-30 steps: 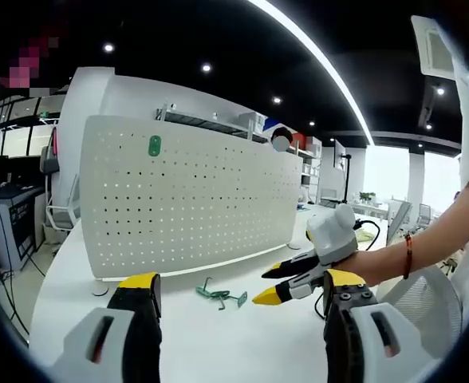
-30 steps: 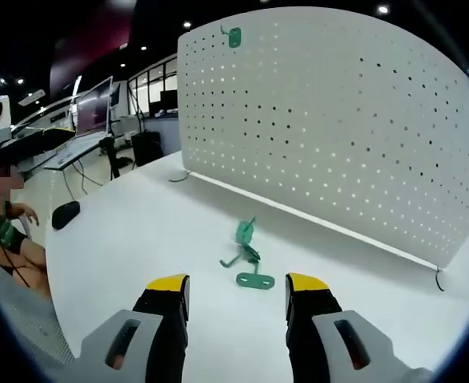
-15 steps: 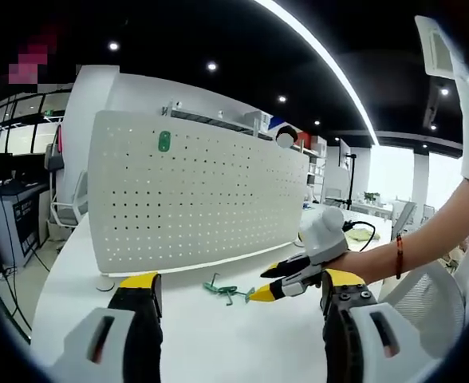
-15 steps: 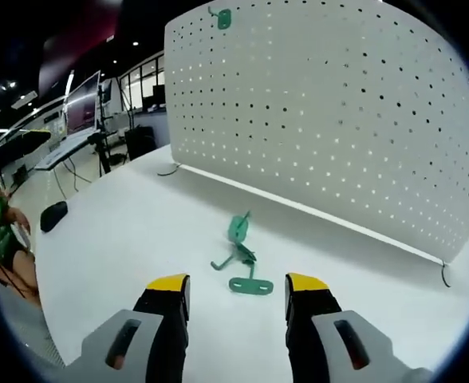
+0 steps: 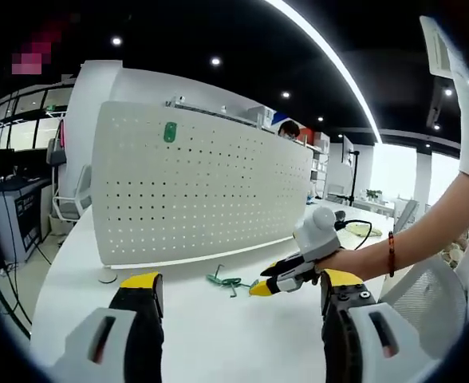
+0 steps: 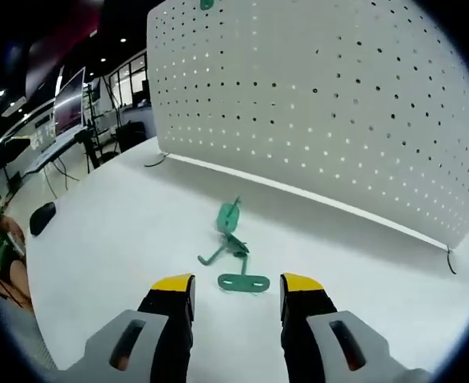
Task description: Insert the hook assembly into the mounting plate slot until the hook locks in place.
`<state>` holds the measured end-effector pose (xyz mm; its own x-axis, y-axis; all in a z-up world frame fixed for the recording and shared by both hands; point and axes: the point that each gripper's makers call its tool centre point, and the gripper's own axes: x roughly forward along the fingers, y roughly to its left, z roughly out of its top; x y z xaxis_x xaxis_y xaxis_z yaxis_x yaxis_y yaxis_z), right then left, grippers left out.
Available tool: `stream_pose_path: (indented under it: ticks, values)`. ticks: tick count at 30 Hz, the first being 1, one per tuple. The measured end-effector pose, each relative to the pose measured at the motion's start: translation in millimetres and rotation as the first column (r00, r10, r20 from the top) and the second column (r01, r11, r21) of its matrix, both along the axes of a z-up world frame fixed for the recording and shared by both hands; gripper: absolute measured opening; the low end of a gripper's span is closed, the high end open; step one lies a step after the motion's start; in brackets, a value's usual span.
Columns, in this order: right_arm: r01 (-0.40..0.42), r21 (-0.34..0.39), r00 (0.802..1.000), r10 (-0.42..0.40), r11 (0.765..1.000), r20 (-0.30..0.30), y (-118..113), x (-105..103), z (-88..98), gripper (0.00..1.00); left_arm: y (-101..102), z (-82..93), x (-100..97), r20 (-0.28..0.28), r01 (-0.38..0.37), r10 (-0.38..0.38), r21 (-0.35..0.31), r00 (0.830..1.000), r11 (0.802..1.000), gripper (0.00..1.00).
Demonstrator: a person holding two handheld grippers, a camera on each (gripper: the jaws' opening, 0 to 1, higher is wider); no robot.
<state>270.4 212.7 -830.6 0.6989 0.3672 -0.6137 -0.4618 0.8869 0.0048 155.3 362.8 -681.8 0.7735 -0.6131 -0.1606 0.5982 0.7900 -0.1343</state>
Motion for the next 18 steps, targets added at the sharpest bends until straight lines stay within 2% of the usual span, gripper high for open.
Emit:
stream_pose_path:
  ticks: [1,3,5,18]
  values:
    - [0.002,0.002,1.000,-0.002,1.000,0.000,0.2,0.8,-0.4,0.42,-0.5,-1.2,-0.4,0.003,0.006,-0.006,0.017,1.000,1.000,0.83]
    - [0.028,0.023,0.999,-0.028,0.999,-0.015,0.3,2.4,-3.1,0.41,-0.2,-1.1,0.3,-0.003,0.001,-0.001,0.003,1.000,1.000,0.82]
    - [0.039,0.013,0.999,-0.039,0.999,-0.019,-1.8,3.1,-5.9,0.41,0.5,-1.0,0.7,0.000,-0.001,0.001,0.004,1.000,1.000,0.82]
    - [0.044,0.011,0.998,-0.043,0.999,-0.049,1.9,11.3,-17.4,0.34,12.0,-4.5,1.0,-0.010,-0.047,0.047,-0.002,0.999,0.999,0.81]
